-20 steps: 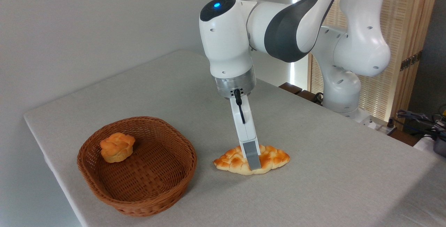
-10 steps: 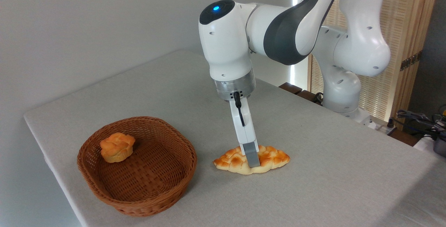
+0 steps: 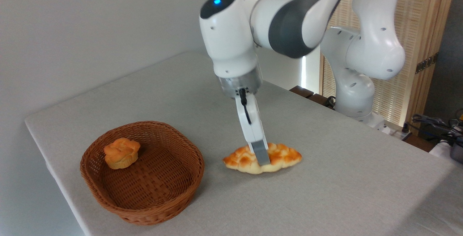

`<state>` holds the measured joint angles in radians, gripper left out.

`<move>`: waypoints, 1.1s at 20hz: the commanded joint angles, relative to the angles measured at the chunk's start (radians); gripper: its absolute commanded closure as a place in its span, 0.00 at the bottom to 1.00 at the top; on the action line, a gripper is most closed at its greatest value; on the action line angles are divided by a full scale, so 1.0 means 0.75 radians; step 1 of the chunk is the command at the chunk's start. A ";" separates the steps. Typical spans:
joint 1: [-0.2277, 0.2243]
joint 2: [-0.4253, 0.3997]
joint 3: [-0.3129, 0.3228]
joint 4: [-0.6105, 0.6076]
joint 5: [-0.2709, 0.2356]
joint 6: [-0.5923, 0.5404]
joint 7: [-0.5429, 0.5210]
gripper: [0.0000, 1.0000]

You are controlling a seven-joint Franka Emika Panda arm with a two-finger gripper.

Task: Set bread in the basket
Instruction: 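Lift the braided roll and carry it over the wicker basket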

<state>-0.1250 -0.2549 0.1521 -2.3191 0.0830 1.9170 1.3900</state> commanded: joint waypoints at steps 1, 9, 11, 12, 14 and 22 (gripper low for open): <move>-0.036 0.015 0.014 0.104 -0.006 -0.097 0.006 0.91; -0.038 0.231 0.008 0.580 -0.262 -0.198 -0.296 0.89; -0.038 0.354 -0.002 0.709 -0.394 -0.169 -0.507 0.84; -0.038 0.407 -0.008 0.754 -0.454 -0.123 -0.584 0.84; -0.038 0.472 -0.061 0.761 -0.503 0.055 -0.685 0.79; -0.030 0.596 -0.135 0.750 -0.487 0.248 -0.698 0.00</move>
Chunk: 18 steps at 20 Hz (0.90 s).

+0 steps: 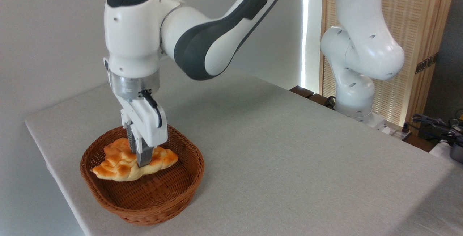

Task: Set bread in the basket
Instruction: 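Lift the braided roll and carry it over the wicker basket, then open the gripper to release the roll into the basket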

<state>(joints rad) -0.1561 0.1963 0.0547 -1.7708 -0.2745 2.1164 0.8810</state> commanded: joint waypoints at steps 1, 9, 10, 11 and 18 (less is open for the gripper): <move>0.014 -0.008 -0.005 0.017 -0.010 -0.034 -0.019 0.00; 0.020 -0.016 -0.003 0.019 0.035 -0.104 -0.007 0.00; 0.020 -0.018 -0.005 0.019 0.037 -0.104 -0.007 0.00; 0.020 -0.018 -0.003 0.021 0.037 -0.104 -0.007 0.00; 0.055 -0.120 0.040 0.052 0.039 -0.142 -0.021 0.00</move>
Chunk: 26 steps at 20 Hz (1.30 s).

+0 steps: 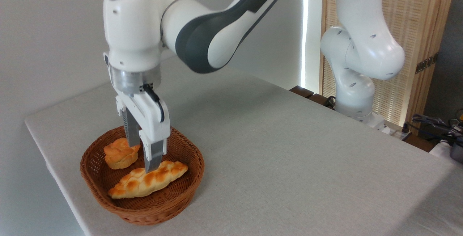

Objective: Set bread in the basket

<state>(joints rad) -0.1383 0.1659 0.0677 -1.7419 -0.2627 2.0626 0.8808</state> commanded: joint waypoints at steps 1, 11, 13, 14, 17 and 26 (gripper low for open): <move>0.065 -0.106 0.008 0.015 0.021 -0.107 -0.021 0.00; 0.254 -0.145 -0.233 0.197 0.316 -0.521 -0.233 0.00; 0.254 -0.156 -0.248 0.195 0.320 -0.521 -0.229 0.00; 0.254 -0.170 -0.246 0.195 0.320 -0.521 -0.225 0.00; 0.254 -0.199 -0.231 0.193 0.303 -0.527 -0.209 0.00; 0.217 -0.246 -0.174 0.171 0.285 -0.545 -0.176 0.00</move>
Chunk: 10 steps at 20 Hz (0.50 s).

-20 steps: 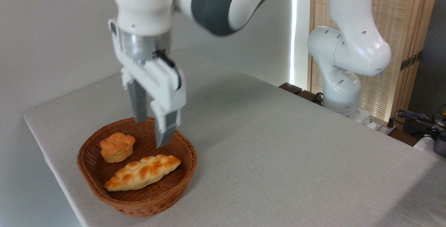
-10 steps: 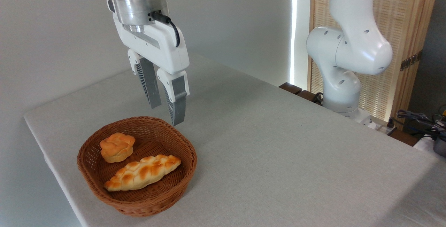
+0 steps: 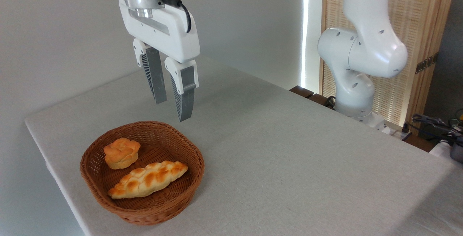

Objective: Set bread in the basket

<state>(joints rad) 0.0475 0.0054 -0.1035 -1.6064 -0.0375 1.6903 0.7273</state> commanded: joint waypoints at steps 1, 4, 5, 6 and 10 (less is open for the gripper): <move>-0.043 -0.032 0.070 -0.010 -0.015 -0.059 0.028 0.00; -0.086 -0.032 0.123 -0.008 -0.015 -0.073 0.053 0.00; -0.120 -0.030 0.154 -0.006 -0.015 -0.073 0.053 0.00; -0.129 -0.028 0.164 -0.006 -0.015 -0.073 0.053 0.00; -0.129 -0.024 0.165 -0.006 -0.015 -0.073 0.051 0.00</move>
<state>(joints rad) -0.0324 -0.0055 -0.0017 -1.6087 -0.0390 1.6540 0.7472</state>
